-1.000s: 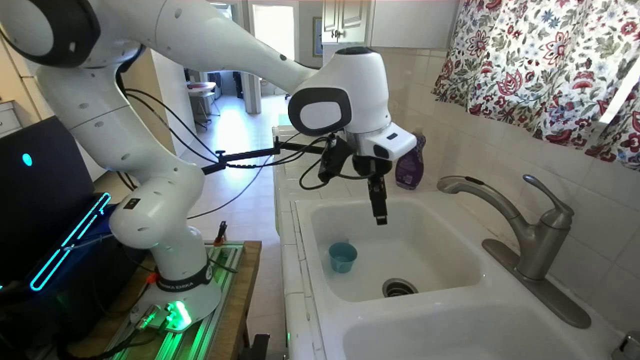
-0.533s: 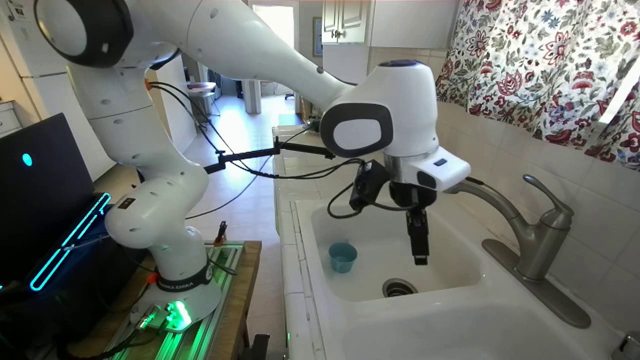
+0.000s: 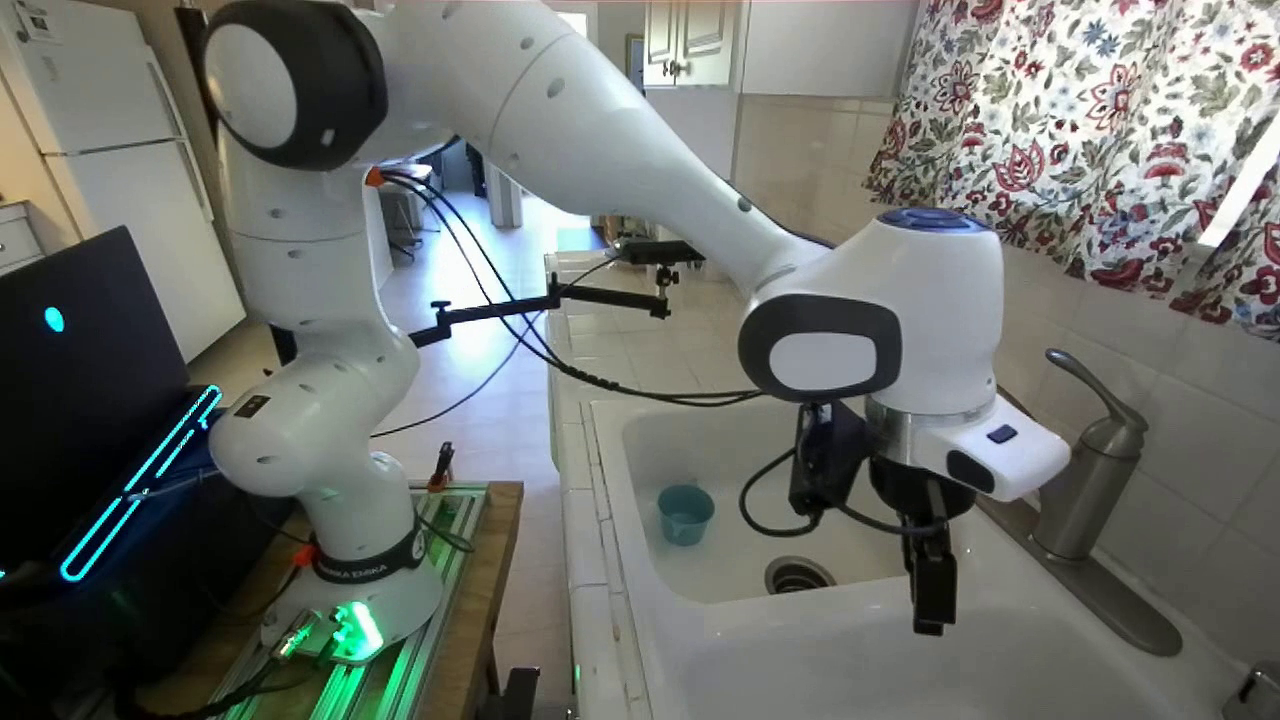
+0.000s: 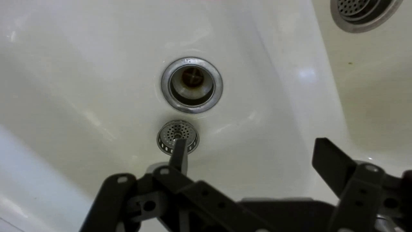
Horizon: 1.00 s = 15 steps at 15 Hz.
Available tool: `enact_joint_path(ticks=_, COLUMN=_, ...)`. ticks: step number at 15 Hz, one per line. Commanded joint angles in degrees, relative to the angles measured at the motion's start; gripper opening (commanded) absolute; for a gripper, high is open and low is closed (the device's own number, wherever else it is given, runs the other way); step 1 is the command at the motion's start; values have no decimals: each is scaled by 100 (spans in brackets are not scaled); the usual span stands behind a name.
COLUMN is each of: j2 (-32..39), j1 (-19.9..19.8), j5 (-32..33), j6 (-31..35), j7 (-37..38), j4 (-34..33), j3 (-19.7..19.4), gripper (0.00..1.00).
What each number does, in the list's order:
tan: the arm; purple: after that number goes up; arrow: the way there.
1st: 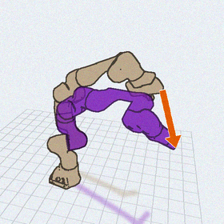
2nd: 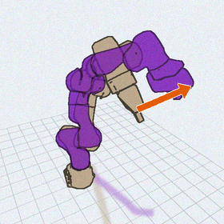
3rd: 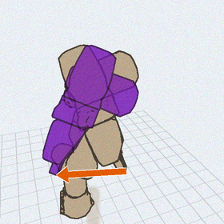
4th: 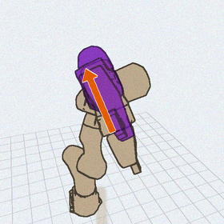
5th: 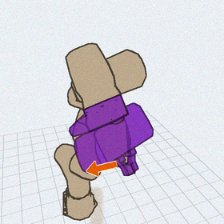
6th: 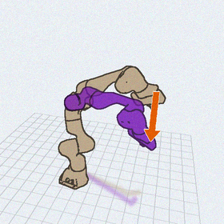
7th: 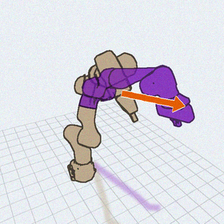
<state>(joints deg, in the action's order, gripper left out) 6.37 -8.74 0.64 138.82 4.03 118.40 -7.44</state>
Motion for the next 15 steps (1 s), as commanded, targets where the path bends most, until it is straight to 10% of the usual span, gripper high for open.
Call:
enact_joint_path(ticks=1, j2=867, j1=-84, j5=-175, j6=3, j7=-133, j4=-842, j3=-83, gripper=100)
enact_joint_path(ticks=15, j2=2133, j1=-329, j5=-61, j6=272, j7=210, j4=-1722, j3=-374, gripper=100)
